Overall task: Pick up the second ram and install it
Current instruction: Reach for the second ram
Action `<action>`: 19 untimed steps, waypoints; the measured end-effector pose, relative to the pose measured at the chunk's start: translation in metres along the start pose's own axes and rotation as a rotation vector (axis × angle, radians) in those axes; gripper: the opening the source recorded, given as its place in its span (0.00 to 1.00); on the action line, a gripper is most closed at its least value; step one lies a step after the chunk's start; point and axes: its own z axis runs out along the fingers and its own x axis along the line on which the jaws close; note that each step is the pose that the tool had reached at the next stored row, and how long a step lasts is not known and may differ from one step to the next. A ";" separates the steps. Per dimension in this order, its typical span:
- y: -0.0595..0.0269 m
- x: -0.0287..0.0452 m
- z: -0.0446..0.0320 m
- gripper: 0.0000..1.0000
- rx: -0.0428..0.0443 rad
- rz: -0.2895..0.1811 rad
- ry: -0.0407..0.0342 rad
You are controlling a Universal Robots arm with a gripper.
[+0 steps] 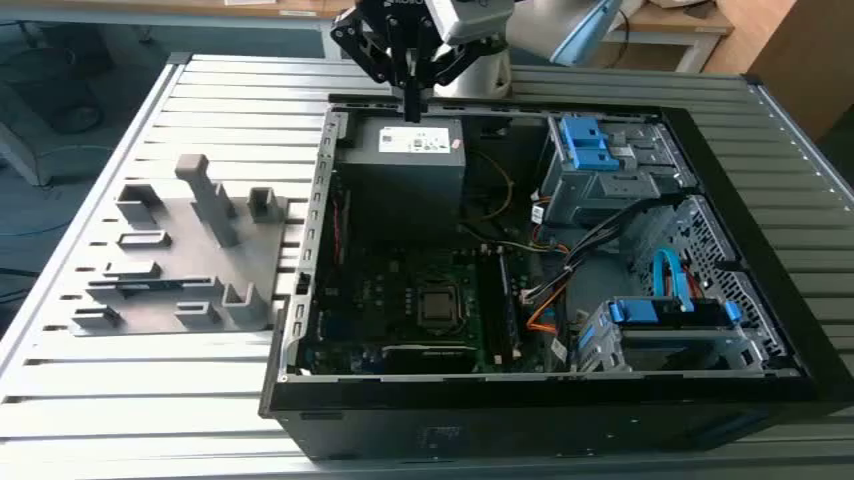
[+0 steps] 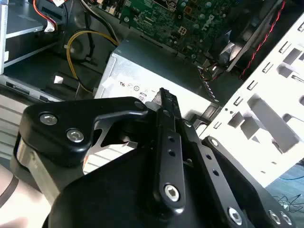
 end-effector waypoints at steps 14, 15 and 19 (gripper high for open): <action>-0.0016 0.0211 -0.0006 0.10 0.0001 0.000 -0.0001; -0.0018 0.0237 -0.0007 0.10 0.0001 0.000 -0.0001; -0.0025 0.0330 -0.0009 0.10 0.0000 0.000 -0.0003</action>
